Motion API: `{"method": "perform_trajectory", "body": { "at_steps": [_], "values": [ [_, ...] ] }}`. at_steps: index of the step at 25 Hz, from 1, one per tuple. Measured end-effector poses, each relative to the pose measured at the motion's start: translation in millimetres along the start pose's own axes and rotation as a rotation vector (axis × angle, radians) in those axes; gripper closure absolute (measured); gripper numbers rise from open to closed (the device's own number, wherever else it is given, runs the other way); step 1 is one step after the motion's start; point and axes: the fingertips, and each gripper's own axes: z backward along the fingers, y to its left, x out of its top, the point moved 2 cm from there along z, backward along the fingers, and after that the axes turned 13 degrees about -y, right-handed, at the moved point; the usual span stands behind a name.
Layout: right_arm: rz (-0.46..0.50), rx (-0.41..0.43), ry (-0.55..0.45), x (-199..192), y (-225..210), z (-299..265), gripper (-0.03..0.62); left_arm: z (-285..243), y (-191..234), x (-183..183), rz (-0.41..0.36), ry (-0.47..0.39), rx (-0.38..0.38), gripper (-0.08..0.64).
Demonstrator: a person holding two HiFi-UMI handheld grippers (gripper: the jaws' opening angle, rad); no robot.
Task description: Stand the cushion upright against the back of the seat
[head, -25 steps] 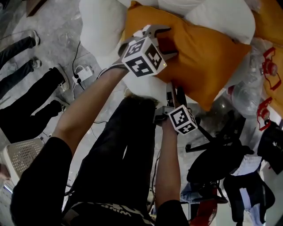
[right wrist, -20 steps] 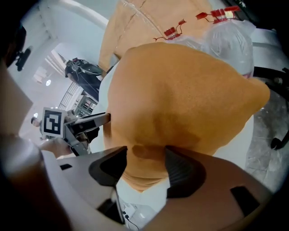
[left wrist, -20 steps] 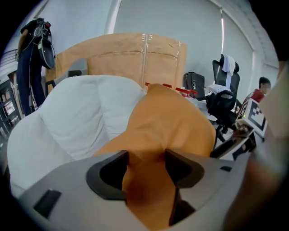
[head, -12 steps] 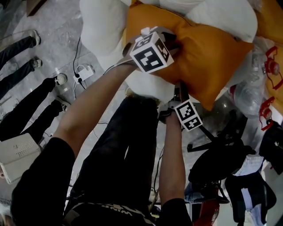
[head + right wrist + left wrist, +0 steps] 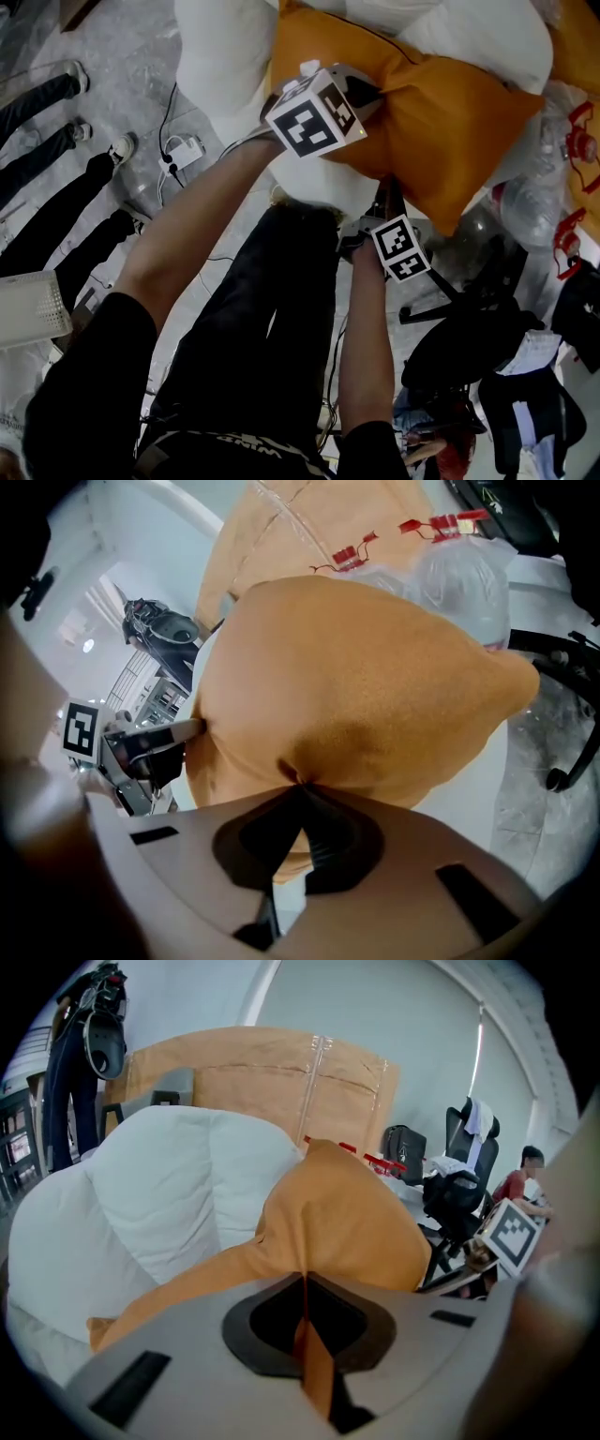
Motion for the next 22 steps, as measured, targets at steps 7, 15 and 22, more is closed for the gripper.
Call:
{"method": "perform_trajectory", "body": {
  "at_steps": [7, 15, 22],
  "values": [
    [0.024, -0.005, -0.081, 9, -1, 19, 0.572, 18, -13, 4, 0.022, -0.037, -0.033, 0.547],
    [0.119, 0.035, -0.213, 58, 16, 49, 0.572, 47, -24, 19, 0.098, -0.141, -0.007, 0.548],
    [0.26, 0.139, -0.336, 122, 65, 65, 0.572, 84, -17, 63, 0.109, -0.294, 0.066, 0.548]
  ]
}}
